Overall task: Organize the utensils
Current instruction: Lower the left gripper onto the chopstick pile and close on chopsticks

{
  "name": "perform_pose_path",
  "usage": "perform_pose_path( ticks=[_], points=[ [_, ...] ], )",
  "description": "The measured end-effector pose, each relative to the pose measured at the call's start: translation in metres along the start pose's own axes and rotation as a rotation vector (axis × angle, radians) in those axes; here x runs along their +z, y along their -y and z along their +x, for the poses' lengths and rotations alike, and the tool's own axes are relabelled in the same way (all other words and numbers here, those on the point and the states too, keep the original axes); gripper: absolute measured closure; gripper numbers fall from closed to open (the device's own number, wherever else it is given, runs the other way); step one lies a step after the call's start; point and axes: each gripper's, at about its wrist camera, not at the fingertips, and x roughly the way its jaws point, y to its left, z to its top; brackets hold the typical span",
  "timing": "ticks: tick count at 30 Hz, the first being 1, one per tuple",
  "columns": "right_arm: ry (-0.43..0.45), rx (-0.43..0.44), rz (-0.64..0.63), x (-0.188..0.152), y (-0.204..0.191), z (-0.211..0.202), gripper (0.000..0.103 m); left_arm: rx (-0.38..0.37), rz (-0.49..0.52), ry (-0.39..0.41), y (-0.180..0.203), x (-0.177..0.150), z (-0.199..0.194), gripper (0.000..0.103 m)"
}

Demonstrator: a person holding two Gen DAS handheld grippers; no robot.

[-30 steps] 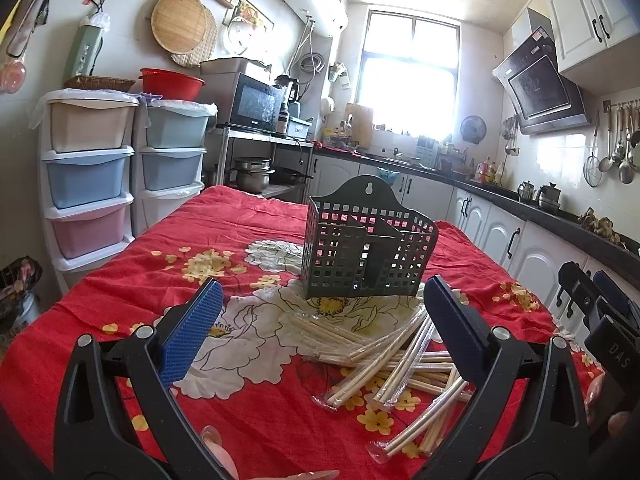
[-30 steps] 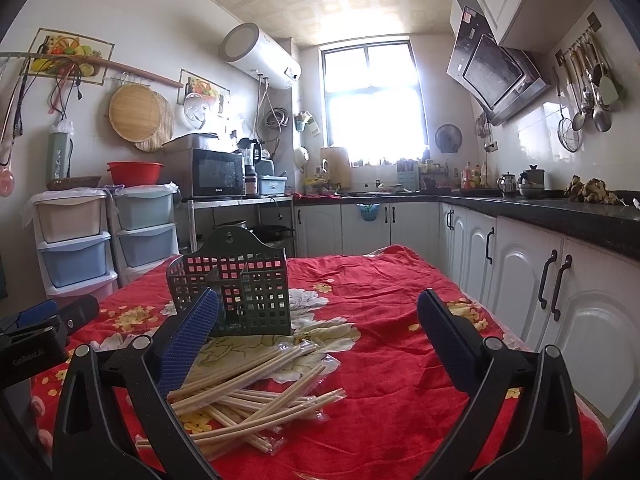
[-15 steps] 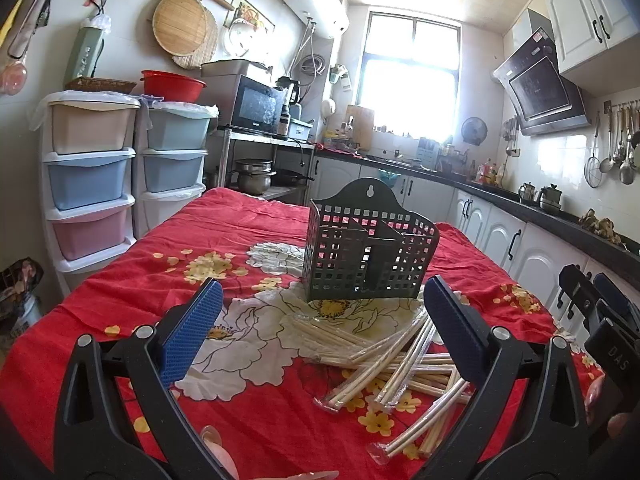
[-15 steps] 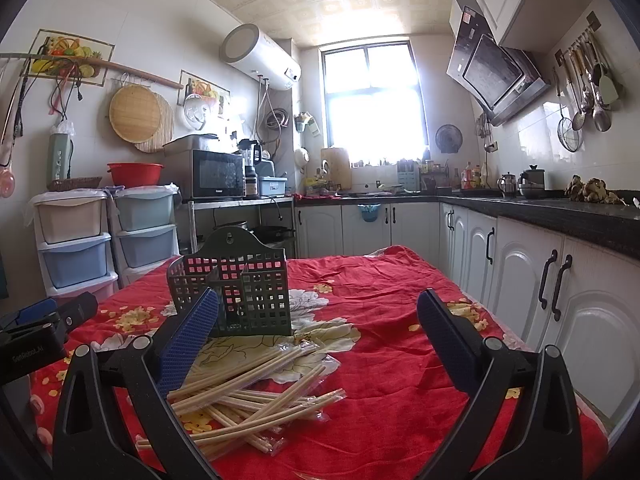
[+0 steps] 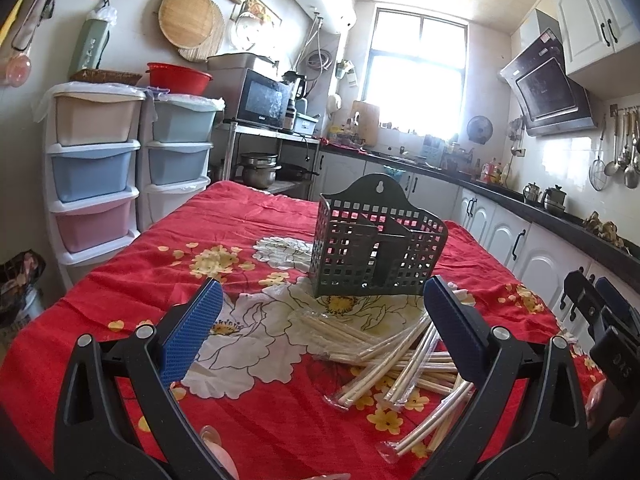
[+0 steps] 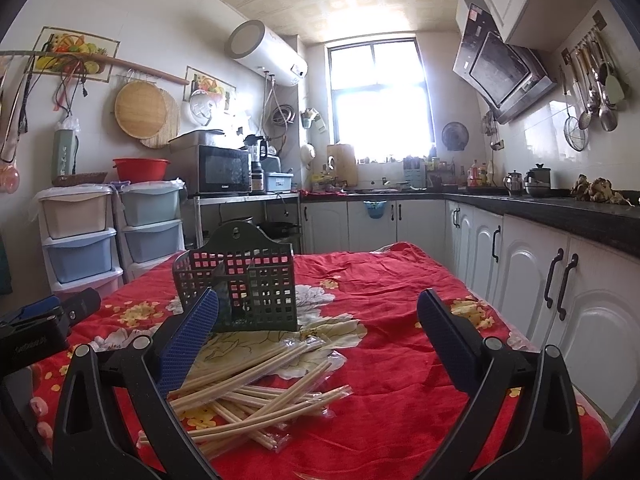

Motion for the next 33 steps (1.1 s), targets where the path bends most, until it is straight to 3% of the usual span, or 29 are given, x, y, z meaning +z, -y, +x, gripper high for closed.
perform_pose_path(
  ticks=[11,19,25,30,33],
  points=[
    [-0.068,0.126,-0.034,0.001,-0.019,0.014,0.006,0.058,-0.064,-0.063,-0.032,0.004,0.014,0.01],
    [-0.134,0.158,-0.038,0.007,-0.022,0.033,0.006,0.055,-0.071,-0.099,-0.045,0.01,0.02,0.01],
    [-0.212,0.163,-0.035,0.011,-0.019,0.053,0.006,0.021,-0.057,-0.121,-0.041,0.019,0.031,0.01],
    [-0.283,0.167,-0.029,0.011,-0.016,0.071,0.007,-0.045,-0.073,-0.191,-0.04,0.024,0.051,0.01],
    [-0.345,0.17,-0.021,0.009,-0.013,0.084,0.013,-0.067,-0.06,-0.251,-0.037,0.024,0.066,0.01]
  ],
)
